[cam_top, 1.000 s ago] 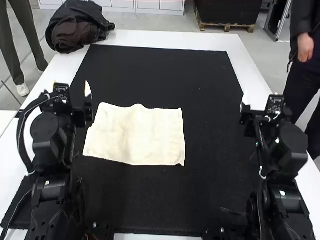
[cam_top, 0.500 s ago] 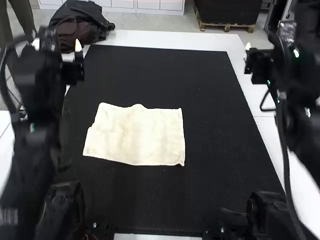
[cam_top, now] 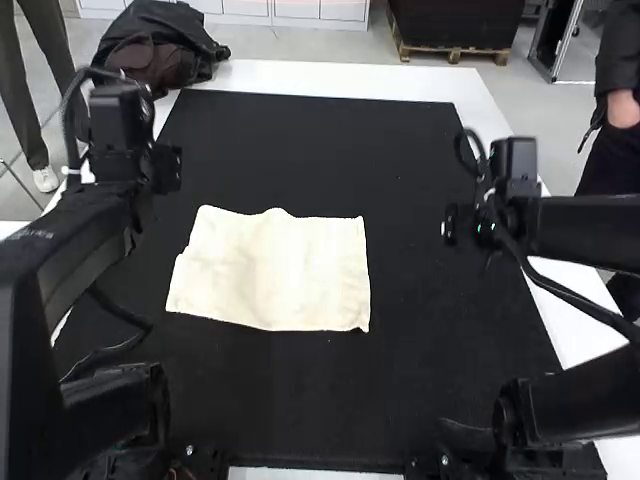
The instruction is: Fold the towel.
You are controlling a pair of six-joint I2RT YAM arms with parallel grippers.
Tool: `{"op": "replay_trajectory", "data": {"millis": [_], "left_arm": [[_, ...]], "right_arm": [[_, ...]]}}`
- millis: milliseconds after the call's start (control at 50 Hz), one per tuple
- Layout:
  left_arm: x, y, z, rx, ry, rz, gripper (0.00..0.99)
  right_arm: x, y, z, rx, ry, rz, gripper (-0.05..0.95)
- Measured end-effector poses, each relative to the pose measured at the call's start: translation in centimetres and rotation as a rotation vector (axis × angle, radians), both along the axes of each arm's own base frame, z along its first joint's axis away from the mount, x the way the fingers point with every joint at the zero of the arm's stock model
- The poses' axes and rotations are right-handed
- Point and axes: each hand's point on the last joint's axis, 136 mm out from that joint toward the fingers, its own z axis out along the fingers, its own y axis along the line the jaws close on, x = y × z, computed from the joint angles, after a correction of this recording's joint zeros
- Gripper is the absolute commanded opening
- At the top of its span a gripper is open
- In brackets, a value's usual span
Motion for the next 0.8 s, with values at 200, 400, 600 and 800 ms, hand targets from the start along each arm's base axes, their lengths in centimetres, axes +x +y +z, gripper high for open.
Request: {"op": "replay_trajectory", "data": {"millis": [200, 400, 600, 800], "left_arm": [[-0.1, -0.7, -6.1, -0.019, 0.206, -0.014, 0.957], [-1.0, -1.3, -9.8, -0.063, 0.347, -0.041, 0.961], [-0.9, -1.3, -11.6, -0.187, 0.371, -0.036, 0.951], [0.1, -0.9, -12.2, -0.241, 0.343, -0.024, 0.907]], "right_arm": [[0.5, -0.3, 0.5, -0.046, -0.044, 0.011, 0.90], [0.5, 2.1, 1.8, -0.027, -0.052, 0.126, 0.89], [-0.1, 6.3, 1.8, 0.026, -0.031, 0.270, 0.90], [-0.7, 9.0, 1.6, 0.073, -0.021, 0.339, 0.91]]}}
